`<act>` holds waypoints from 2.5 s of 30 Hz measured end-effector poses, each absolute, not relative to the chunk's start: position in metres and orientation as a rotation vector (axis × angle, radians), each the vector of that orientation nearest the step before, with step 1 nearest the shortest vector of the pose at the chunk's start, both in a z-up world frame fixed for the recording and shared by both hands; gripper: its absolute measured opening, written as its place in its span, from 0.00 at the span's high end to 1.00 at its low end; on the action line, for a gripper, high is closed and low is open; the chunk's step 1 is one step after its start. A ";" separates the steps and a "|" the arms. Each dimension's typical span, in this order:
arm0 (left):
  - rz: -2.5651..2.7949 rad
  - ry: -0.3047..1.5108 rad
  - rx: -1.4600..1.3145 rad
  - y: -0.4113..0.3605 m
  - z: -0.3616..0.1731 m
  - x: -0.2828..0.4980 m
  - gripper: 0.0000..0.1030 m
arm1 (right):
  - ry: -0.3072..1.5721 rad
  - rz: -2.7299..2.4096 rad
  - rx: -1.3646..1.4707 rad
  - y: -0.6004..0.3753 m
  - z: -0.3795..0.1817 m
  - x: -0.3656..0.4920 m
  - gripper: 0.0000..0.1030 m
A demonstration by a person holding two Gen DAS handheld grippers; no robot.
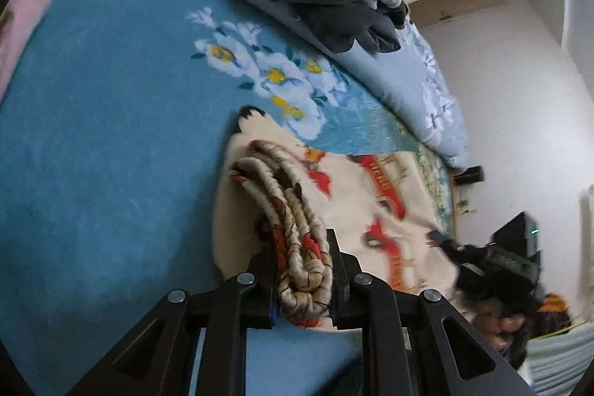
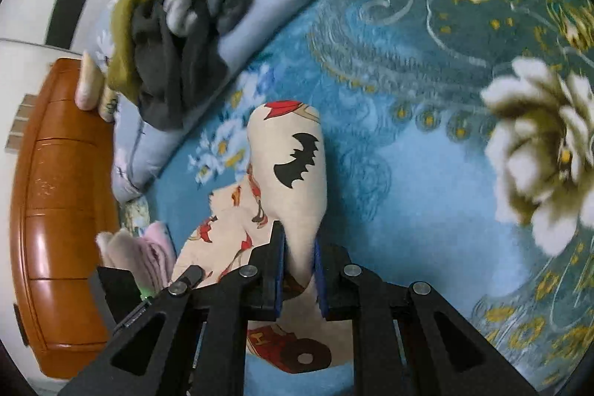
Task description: Fold clothes
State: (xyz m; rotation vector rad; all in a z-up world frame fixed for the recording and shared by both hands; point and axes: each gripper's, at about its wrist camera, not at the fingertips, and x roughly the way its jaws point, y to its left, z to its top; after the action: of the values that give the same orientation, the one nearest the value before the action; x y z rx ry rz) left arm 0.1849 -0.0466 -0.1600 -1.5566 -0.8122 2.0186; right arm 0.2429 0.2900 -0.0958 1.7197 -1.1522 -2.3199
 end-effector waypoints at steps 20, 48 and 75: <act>2.064 -0.821 -1.708 -0.045 -0.195 0.166 0.79 | -1.204 -2.258 1.814 0.300 -0.136 0.257 0.85; 2.706 -0.757 -1.279 -0.420 0.027 0.241 0.81 | -0.655 -1.919 1.365 -0.087 0.028 0.174 0.88; 2.784 -0.798 -1.490 -0.390 -0.050 0.248 0.54 | -0.247 -1.915 1.446 -0.165 -0.019 0.202 0.77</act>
State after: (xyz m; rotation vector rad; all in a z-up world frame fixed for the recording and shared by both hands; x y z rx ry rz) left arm 0.2479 -0.3902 -0.0501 -1.4897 -0.7984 2.7841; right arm 0.2020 -0.1653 -0.0191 1.4457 -0.2472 -1.9149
